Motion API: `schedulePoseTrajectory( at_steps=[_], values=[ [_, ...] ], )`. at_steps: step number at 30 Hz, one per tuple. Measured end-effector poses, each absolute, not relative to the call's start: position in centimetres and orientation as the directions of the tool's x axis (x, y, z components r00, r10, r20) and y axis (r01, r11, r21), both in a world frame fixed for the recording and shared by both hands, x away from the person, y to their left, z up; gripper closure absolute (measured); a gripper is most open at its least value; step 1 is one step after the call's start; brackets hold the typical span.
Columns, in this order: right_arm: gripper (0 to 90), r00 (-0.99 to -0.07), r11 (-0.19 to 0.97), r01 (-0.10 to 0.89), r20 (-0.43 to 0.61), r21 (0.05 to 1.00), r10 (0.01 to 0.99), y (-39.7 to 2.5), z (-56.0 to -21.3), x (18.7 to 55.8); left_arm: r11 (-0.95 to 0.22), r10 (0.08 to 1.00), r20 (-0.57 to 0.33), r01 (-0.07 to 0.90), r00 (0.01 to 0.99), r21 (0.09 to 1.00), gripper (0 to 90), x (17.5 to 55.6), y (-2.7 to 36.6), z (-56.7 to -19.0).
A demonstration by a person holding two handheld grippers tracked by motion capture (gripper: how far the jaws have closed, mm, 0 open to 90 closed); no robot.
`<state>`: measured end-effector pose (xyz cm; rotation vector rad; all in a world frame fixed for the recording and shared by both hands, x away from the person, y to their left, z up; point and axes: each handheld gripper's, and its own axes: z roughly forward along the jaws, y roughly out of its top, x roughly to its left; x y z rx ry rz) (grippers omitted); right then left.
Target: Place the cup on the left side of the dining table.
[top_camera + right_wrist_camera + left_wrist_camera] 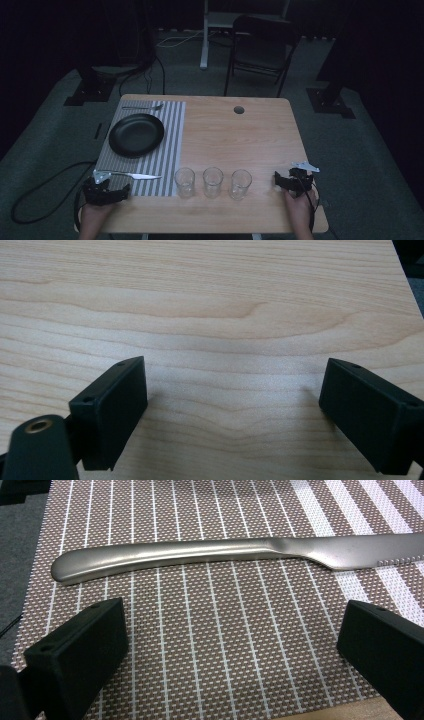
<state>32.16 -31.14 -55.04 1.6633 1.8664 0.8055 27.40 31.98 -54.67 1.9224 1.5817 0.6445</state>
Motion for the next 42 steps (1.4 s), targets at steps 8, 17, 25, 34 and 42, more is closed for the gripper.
schedulePoseTrajectory(
  at_steps=[8,17,25,34,42],
  values=[
    [11.5,-0.12,0.074,0.69,0.013,0.72,0.993,-31.14,-55.04,32.16,-0.153,0.98,0.013,0.71,0.199,0.688,0.3,27.36,32.1,-54.68],
    [11.5,-0.12,0.074,0.69,0.013,0.72,0.993,-31.14,-55.04,32.16,-0.162,0.977,0.013,0.71,0.211,0.686,0.3,27.37,32.19,-54.65],
    [11.5,-0.12,0.074,0.691,0.014,0.719,0.993,-31.14,-55.04,32.16,-0.169,0.975,0.013,0.708,0.221,0.685,1.4,27.31,32.35,-54.57],
    [11.5,-0.12,0.074,0.69,0.013,0.72,0.993,-31.14,-55.04,32.16,-0.172,0.963,-0.026,0.682,0.269,0.711,1.4,26.97,32.7,-54.4],
    [11.5,-0.12,0.074,0.69,0.013,0.72,0.993,-31.14,-55.04,32.16,-0.188,0.953,-0.032,0.673,0.301,0.715,1.4,26.87,32.69,-54.28]
  ],
)
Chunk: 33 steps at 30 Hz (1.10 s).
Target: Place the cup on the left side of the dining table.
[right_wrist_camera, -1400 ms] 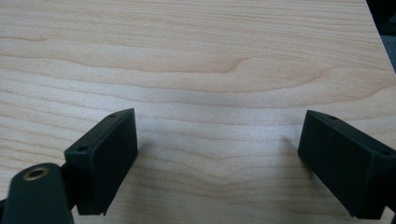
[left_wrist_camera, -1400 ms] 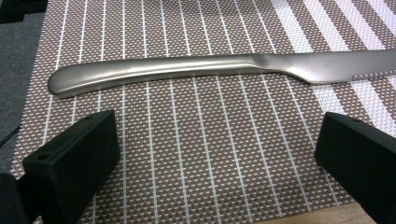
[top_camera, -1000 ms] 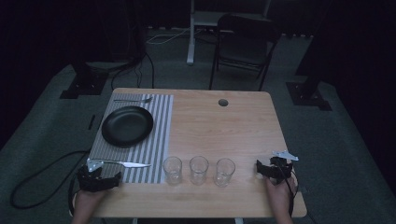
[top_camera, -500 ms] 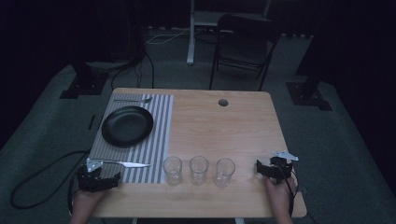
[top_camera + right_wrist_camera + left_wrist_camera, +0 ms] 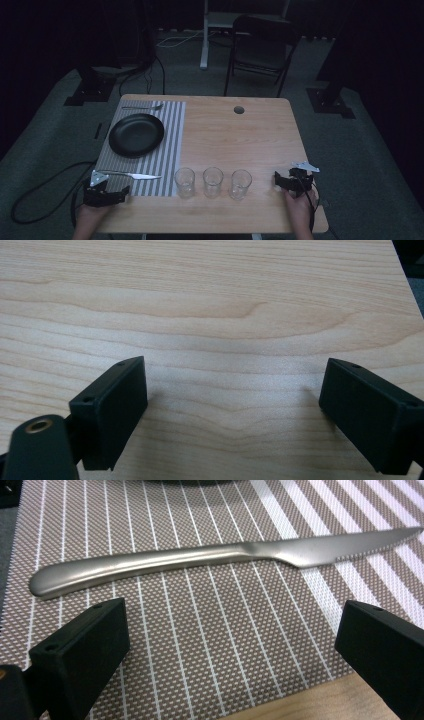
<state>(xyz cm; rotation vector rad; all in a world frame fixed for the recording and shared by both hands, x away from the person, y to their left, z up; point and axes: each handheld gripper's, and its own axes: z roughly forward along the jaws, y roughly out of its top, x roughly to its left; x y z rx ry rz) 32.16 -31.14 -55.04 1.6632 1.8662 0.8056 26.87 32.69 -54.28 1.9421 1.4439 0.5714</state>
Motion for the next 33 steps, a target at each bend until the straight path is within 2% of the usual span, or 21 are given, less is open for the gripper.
schedulePoseTrajectory(
  at_steps=[9,13,15,33],
  values=[
    [11.5,-0.12,0.074,0.69,0.013,0.72,0.993,-31.1,-55.0,32.2,-0.218,0.94,-0.038,0.682,0.339,0.699,1.4,26.9,32.4,-54.2],
    [11.5,-0.12,0.073,0.69,0.014,0.72,0.993,-31.1,-55.0,32.2,-0.217,0.932,-0.058,0.677,0.358,0.703,1.5,26.8,32.5,-54.2],
    [11.5,-0.12,0.074,0.691,0.013,0.72,0.993,-31.1,-55.0,32.2,-0.222,0.927,-0.061,0.671,0.37,0.707,4.5,26.7,32.4,-54.1],
    [11.5,-0.12,0.073,0.691,0.014,0.719,0.993,-31.1,-55.0,32.2,-0.262,0.886,-0.079,0.635,0.456,0.727,4.5,26.9,30.8,-53.2]
  ],
)
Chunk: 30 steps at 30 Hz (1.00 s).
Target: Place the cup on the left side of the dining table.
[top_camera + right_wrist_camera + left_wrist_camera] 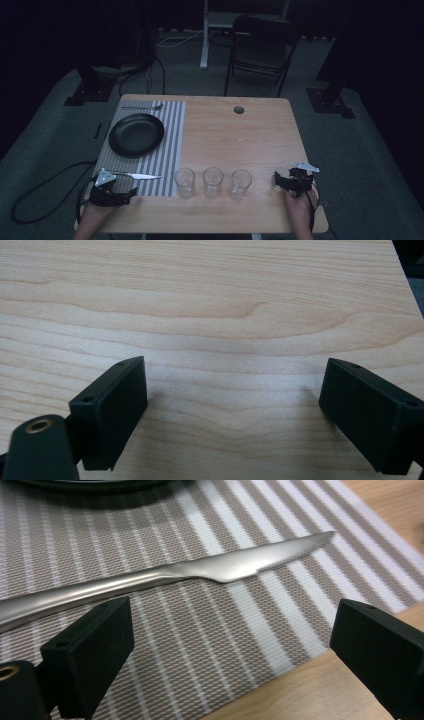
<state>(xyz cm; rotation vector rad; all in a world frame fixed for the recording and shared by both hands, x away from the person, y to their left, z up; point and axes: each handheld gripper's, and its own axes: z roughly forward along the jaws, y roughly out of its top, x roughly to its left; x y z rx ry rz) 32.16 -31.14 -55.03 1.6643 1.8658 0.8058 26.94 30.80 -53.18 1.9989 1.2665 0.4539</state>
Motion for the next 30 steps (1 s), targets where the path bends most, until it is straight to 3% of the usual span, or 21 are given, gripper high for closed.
schedulePoseTrajectory(
  at_steps=[30],
  values=[
    [11.6,-0.12,0.074,0.69,0.013,0.72,0.993,-31.1,-55.0,32.2,-0.351,0.743,-0.069,0.475,0.666,0.807,4.5,26.2,26.7,-49.0]
  ],
)
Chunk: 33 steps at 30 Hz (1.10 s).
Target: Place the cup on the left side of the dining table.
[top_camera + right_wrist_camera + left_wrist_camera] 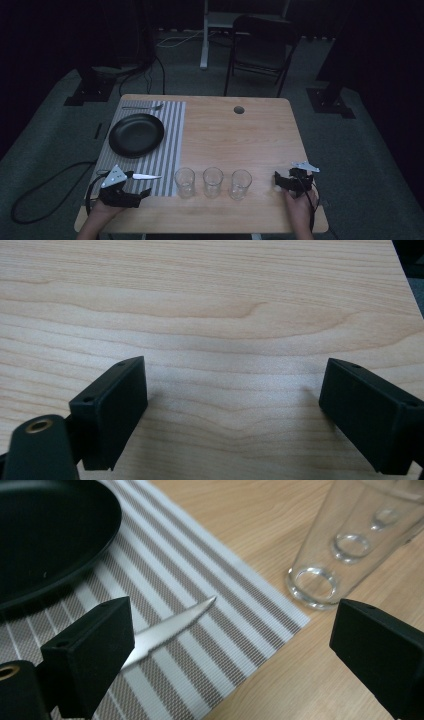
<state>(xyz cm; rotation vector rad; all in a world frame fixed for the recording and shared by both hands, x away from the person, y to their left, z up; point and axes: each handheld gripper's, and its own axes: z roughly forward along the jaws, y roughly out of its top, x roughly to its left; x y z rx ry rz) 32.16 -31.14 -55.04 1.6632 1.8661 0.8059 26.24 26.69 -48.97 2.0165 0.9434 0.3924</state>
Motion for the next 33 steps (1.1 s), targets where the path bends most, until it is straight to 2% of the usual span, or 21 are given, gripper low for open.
schedulePoseTrajectory(
  at_steps=[15,33],
  values=[
    [11.5,-0.12,0.074,0.69,0.013,0.72,0.993,-31.1,-55.0,32.2,-0.402,0.658,-0.03,0.384,0.752,0.831,4.6,25.9,24.2,-46.4],
    [11.5,-0.121,0.075,0.691,0.013,0.719,0.993,-31.1,-55.0,32.2,-0.458,0.57,-0.007,0.324,0.822,0.828,4.6,26.5,21.3,-44.7]
  ],
)
